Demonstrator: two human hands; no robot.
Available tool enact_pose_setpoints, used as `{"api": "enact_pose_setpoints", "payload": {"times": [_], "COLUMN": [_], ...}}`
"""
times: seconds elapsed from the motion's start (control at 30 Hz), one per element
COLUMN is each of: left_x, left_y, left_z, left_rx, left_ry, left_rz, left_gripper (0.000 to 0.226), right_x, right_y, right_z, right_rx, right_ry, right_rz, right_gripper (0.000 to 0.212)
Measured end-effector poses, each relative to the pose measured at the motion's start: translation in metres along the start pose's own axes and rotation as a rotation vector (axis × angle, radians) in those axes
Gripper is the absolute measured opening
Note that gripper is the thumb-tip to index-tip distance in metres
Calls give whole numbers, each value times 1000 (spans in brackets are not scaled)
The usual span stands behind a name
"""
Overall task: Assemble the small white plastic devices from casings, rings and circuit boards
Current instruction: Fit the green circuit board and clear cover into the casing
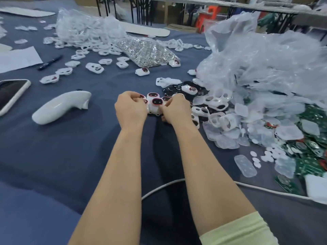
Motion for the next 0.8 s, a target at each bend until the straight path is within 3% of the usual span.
{"api": "enact_pose_setpoints", "payload": {"times": [0.13,0.23,0.47,0.57,0.7,0.8], "left_x": [-3,2,28,44,56,58], "left_y": [-3,-3,5,17,31,40], "left_z": [2,2,7,17,32,41], "left_rx": [29,53,25,-39,-89,-122], "left_ry": [174,276,497,536,498,482], "left_rz": [-85,-93,-91,-80,-48,-44], "left_gripper": [23,18,18,14,13,12], "right_x": [0,-2,3,11,11,10], "right_y": [-2,0,-3,-1,18,29], "right_z": [0,-11,-90,-113,-112,-92], "right_rx": [-34,-40,176,154,-25,-206], "right_ry": [-35,-121,-324,-49,248,400], "right_rz": [32,28,10,-4,-6,-21], "right_gripper": [28,16,14,20,19,50]}}
Point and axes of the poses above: each hand's wrist, its own y-axis away from the middle knuckle, its own z-axis out of the palm, x = y × z, the point moved 3 cm from there along -y, towards the middle knuckle, and after that the axes turned 15 degrees about -y, right-handed, at the moved point
